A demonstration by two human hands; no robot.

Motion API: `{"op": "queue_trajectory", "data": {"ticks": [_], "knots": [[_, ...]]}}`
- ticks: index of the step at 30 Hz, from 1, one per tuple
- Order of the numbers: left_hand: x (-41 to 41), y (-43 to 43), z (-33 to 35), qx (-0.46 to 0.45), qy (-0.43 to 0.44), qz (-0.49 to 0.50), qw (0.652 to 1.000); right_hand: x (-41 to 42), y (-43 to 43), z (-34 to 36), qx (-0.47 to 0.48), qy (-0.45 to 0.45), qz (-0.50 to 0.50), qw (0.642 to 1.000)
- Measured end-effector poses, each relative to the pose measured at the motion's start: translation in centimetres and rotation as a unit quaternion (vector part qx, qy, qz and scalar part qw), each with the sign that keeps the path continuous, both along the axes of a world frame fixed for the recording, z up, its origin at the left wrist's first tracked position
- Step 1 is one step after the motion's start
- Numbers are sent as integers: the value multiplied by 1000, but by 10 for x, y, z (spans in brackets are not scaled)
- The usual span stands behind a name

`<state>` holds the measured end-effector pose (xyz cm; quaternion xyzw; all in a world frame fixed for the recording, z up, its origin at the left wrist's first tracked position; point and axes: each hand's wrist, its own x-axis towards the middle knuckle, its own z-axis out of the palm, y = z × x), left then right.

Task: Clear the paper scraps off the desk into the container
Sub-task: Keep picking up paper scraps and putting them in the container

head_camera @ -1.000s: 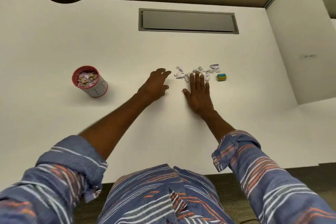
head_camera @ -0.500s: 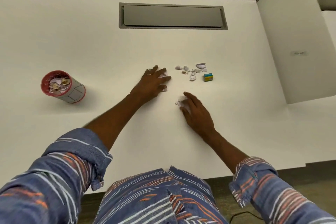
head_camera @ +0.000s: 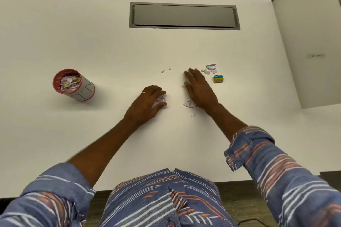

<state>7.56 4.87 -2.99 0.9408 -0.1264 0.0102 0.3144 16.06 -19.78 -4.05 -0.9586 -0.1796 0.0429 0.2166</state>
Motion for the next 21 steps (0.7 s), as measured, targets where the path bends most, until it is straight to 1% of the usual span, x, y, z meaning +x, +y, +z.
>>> {"op": "queue_trajectory", "data": {"ticks": [2,7,9,11,13,15,18,21], "knots": [[4,1,-3,-4,4,-8,1000,-27,-1,1,11,-5,2,1000],[20,-7,-15,49,-11,-45,998,-102,-24,6,21,-40,45,998],[18,-10,-19,27,-12,-43,999,-121,-36,10,21,-52,27,998],[11,-9,-23,6,-11,-36,999,-134,-43,12,24,-29,-12,999],[3,-7,-26,20,-15,-29,999,-141,-41,10,20,11,-45,999],[-4,-8,-25,42,-25,-26,998,-141,-31,6,-4,33,-59,998],[-15,-10,-17,60,-23,-17,998,-137,-6,2,-15,46,-27,998],[-27,-5,-12,78,-19,-22,997,-142,13,-2,-26,27,32,999]]}}
